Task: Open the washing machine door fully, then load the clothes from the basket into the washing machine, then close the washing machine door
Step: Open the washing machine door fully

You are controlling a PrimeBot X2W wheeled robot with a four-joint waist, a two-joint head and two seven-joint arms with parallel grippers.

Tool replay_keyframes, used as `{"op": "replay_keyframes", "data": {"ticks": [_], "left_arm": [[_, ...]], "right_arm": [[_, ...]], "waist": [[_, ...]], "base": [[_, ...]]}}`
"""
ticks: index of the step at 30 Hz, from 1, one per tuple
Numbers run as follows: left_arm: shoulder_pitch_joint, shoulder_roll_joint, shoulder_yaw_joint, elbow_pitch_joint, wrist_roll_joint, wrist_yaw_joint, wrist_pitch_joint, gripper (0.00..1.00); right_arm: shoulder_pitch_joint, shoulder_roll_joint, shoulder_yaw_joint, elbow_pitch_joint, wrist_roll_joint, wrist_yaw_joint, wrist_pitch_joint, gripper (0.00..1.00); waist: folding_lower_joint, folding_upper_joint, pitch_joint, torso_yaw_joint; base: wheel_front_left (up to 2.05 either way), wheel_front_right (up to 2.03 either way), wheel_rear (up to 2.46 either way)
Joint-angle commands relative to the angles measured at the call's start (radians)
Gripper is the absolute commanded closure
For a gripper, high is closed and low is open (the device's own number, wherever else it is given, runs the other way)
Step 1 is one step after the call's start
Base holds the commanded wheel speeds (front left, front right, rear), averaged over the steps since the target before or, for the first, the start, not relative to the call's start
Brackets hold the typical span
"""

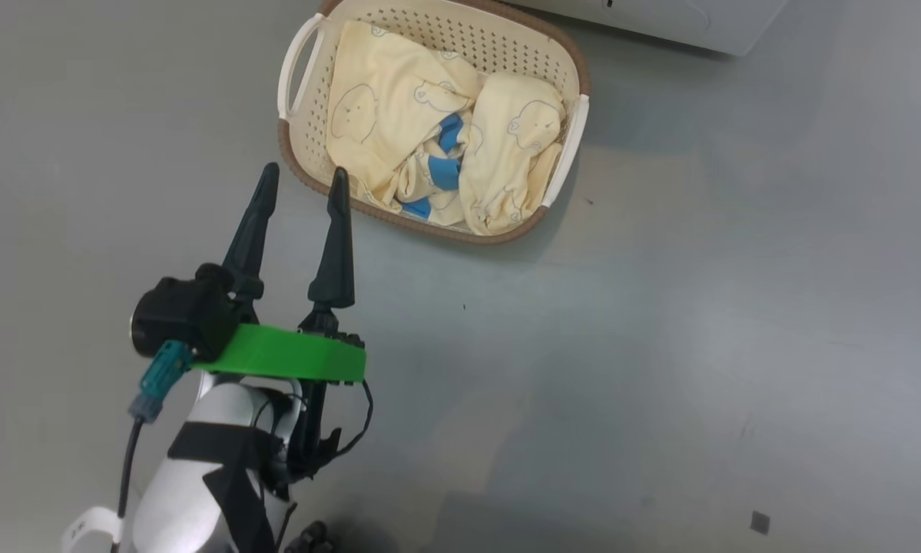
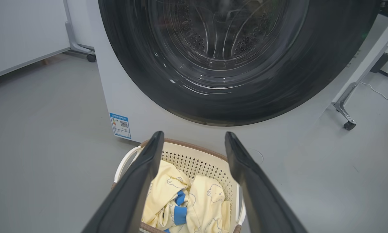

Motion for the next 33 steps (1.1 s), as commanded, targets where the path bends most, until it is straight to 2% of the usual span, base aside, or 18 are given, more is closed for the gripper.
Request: {"op": "replay_keyframes", "data": {"ticks": [1, 16, 33], "left_arm": [[-0.012, 0.019, 0.023, -0.035, -0.010, 0.003, -0.007, 0.00], [-0.026, 0.019, 0.011, -0.041, -0.025, 0.011, -0.007, 0.00], [-0.021, 0.019, 0.009, -0.039, -0.025, 0.016, -0.007, 0.00]], "right_arm": [[-0.053, 0.024, 0.004, -0.025, 0.001, -0.003, 0.006, 1.00], [-0.167, 0.042, -0.038, 0.118, 0.027, -0.003, 0.074, 1.00], [-0.153, 0.067, -0.033, 0.165, 0.045, -0.003, 0.202, 1.00]], "waist": [[0.0000, -0.0001, 0.009, 0.007], [0.0000, -0.0001, 0.040, 0.029], [0.0000, -0.0001, 0.023, 0.023]], "base": [[0.00, 0.00, 0.00], [0.00, 0.00, 0.00], [0.00, 0.00, 0.00]]}}
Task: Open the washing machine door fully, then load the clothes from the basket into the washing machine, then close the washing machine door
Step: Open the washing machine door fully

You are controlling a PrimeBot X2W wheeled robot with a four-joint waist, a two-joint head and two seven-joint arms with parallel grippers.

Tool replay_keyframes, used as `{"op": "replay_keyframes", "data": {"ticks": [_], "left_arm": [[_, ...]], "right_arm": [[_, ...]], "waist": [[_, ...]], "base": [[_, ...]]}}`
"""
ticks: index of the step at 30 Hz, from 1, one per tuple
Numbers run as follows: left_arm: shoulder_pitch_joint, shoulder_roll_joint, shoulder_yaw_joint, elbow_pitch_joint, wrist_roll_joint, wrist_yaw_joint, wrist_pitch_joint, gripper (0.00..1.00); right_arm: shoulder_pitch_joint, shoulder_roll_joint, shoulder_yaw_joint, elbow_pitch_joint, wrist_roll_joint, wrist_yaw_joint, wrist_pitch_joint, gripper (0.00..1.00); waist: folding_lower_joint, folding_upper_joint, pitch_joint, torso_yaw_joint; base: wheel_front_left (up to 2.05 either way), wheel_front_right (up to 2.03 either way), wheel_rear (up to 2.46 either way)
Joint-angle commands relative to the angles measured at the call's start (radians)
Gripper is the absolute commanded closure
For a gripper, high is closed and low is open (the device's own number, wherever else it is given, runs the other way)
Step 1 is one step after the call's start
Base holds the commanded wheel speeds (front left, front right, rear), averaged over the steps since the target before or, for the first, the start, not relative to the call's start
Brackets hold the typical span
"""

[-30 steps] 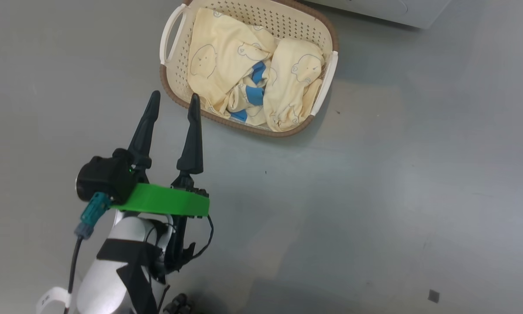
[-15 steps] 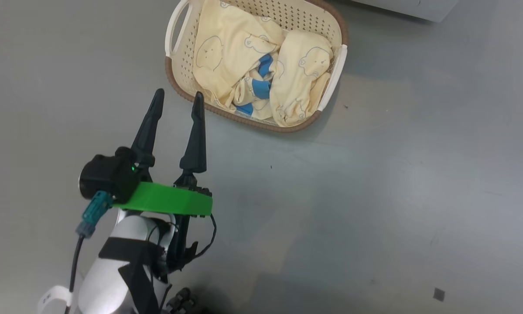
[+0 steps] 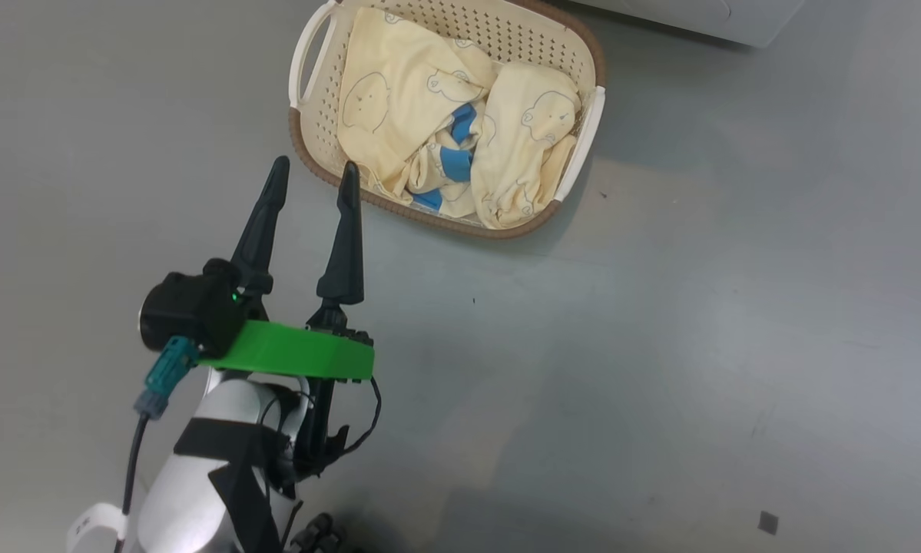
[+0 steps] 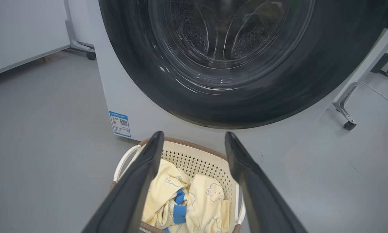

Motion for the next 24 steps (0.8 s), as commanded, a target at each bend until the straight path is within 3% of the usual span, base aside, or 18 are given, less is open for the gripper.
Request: {"op": "replay_keyframes", "data": {"ticks": [1, 24], "left_arm": [[-0.006, 0.020, 0.032, -0.029, -0.005, 0.006, -0.007, 0.00], [0.016, 0.020, 0.017, -0.014, 0.009, 0.007, -0.007, 0.00]], "right_arm": [[-0.014, 0.052, 0.015, -0.032, 0.002, -0.001, 0.018, 1.00], [0.132, 0.093, 0.034, -0.043, -0.010, -0.001, 0.132, 1.00]], "waist": [[0.0000, 0.0000, -0.002, -0.001], [0.0000, 0.0000, -0.077, -0.012]], "base": [[0.00, 0.00, 0.00], [0.00, 0.00, 0.00]]}}
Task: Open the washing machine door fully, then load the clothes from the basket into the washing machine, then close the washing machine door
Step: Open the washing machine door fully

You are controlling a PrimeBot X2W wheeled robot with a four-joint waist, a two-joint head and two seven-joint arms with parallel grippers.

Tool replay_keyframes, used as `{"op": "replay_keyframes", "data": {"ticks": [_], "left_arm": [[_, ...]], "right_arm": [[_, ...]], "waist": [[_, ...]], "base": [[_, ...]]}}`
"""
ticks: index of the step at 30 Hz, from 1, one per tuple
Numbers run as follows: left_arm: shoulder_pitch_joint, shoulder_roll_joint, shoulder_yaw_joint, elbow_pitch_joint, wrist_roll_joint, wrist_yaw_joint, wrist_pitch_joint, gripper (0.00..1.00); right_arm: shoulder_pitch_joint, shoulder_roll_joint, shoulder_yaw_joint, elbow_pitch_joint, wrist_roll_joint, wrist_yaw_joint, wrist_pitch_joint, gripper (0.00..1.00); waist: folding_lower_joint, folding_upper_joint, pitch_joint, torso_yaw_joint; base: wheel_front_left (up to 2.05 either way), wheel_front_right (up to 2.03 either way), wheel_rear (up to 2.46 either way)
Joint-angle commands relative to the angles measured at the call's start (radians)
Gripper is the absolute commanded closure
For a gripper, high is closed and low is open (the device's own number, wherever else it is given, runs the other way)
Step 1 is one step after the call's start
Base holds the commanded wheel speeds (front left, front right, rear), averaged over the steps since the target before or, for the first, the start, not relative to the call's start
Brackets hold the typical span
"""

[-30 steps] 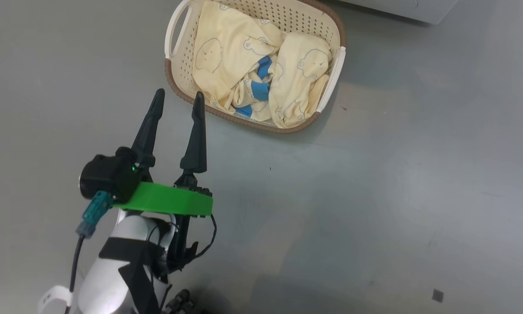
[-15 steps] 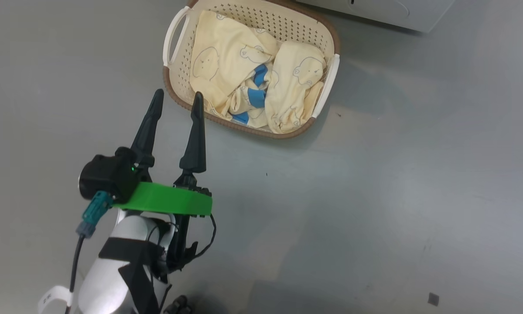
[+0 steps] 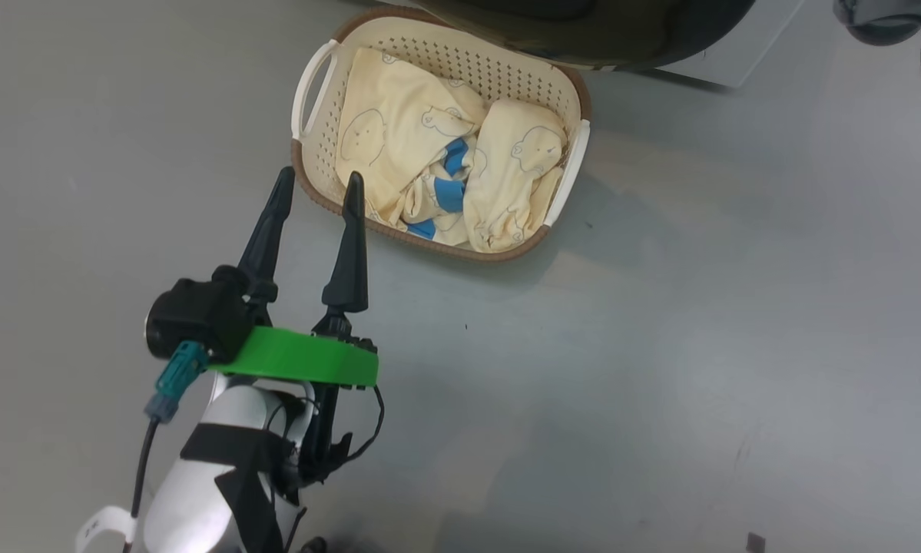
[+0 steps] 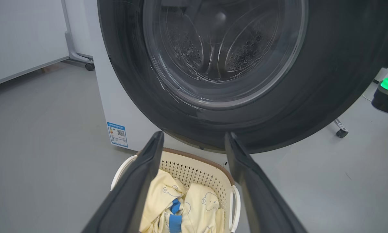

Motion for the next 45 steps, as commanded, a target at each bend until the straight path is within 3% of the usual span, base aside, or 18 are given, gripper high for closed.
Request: {"op": "replay_keyframes", "data": {"ticks": [1, 23, 45], "left_arm": [[0.009, 0.020, 0.025, -0.027, 0.004, 0.007, -0.007, 0.00], [0.047, 0.020, 0.022, -0.019, 0.013, 0.008, -0.007, 0.00], [0.070, 0.020, 0.010, -0.014, 0.017, 0.009, -0.007, 0.00]], "right_arm": [[0.001, 0.039, 0.017, -0.043, -0.008, 0.000, 0.014, 1.00], [0.158, 0.069, 0.090, -0.115, 0.027, 0.000, 0.111, 1.00], [0.255, 0.070, 0.329, -0.187, 0.224, 0.000, 0.078, 1.00]], "waist": [[0.0001, -0.0001, -0.007, 0.001], [0.0001, -0.0001, -0.092, -0.003], [0.0001, -0.0001, -0.138, 0.011]], "base": [[0.00, 0.00, 0.00], [0.00, 0.00, 0.00], [0.00, 0.00, 0.00]]}}
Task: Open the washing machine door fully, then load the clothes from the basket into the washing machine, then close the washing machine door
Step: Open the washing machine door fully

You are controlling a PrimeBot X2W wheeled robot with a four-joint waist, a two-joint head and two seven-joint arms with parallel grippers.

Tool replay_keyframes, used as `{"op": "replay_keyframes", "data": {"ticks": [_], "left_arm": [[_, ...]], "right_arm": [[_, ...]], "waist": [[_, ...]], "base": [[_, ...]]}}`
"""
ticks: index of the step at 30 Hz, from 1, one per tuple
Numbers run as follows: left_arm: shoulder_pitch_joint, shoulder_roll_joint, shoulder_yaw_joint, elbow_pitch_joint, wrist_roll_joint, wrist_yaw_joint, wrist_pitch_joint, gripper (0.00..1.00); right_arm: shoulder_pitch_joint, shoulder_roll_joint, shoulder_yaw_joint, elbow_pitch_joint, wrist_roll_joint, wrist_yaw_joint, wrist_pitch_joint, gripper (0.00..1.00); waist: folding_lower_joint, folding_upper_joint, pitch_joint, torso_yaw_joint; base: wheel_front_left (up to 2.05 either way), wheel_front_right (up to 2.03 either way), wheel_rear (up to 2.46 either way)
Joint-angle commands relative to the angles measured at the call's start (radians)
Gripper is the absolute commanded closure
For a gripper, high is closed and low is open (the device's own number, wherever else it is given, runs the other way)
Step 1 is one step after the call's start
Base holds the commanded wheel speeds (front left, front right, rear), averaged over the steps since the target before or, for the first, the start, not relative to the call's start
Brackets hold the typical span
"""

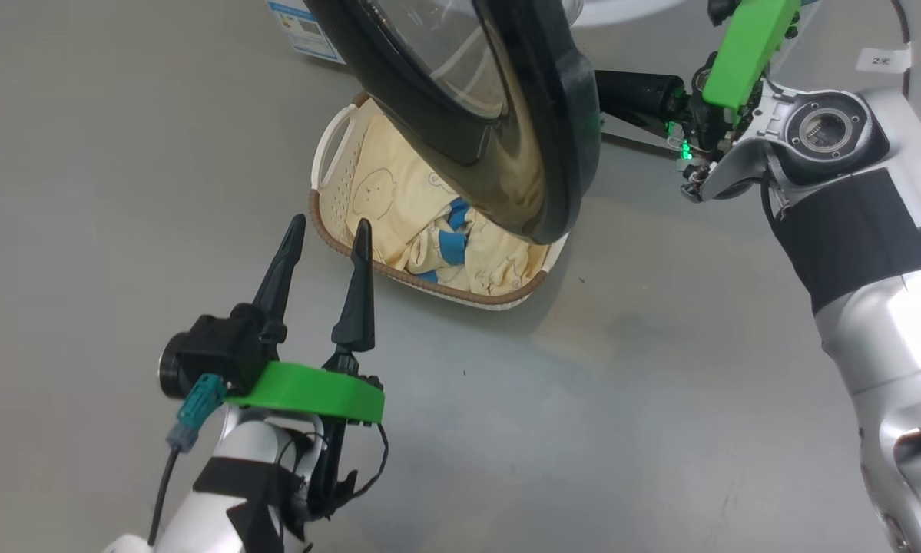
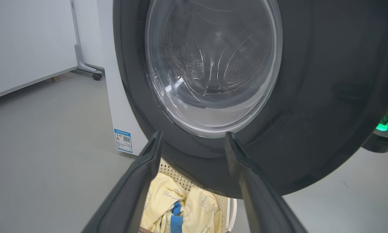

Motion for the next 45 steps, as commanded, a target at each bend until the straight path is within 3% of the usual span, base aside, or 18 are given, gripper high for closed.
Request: {"op": "replay_keyframes", "data": {"ticks": [1, 27, 33, 40, 45], "left_arm": [[0.004, 0.019, 0.031, -0.031, 0.007, 0.005, -0.007, 0.00], [0.011, 0.019, 0.039, -0.031, 0.008, 0.012, -0.007, 0.00], [0.017, 0.019, 0.048, -0.027, 0.012, 0.010, -0.007, 0.00], [0.044, 0.019, 0.065, -0.015, 0.025, 0.009, -0.007, 0.00], [0.072, 0.019, 0.088, -0.008, 0.044, 0.004, -0.007, 0.00]], "right_arm": [[0.002, 0.033, 0.014, -0.045, 0.009, 0.000, -0.003, 1.00], [0.044, 0.033, 0.228, -0.102, 0.171, 0.000, -0.029, 1.00], [0.055, 0.030, 0.228, -0.109, 0.195, 0.000, -0.073, 1.00], [0.142, -0.058, 0.210, -0.197, 0.126, 0.000, -0.189, 1.00], [0.259, -0.161, 0.216, -0.342, -0.023, 0.000, -0.356, 1.00]], "waist": [[0.0000, -0.0001, 0.000, 0.001], [0.0000, -0.0001, -0.011, 0.002], [0.0000, -0.0001, -0.030, -0.005], [0.0000, -0.0001, -0.091, -0.028], [0.0000, -0.0001, -0.139, -0.061]], "base": [[0.00, 0.00, 0.00], [0.00, 0.00, 0.00], [0.00, 0.00, 0.00], [0.00, 0.00, 0.00], [0.00, 0.00, 0.00]]}}
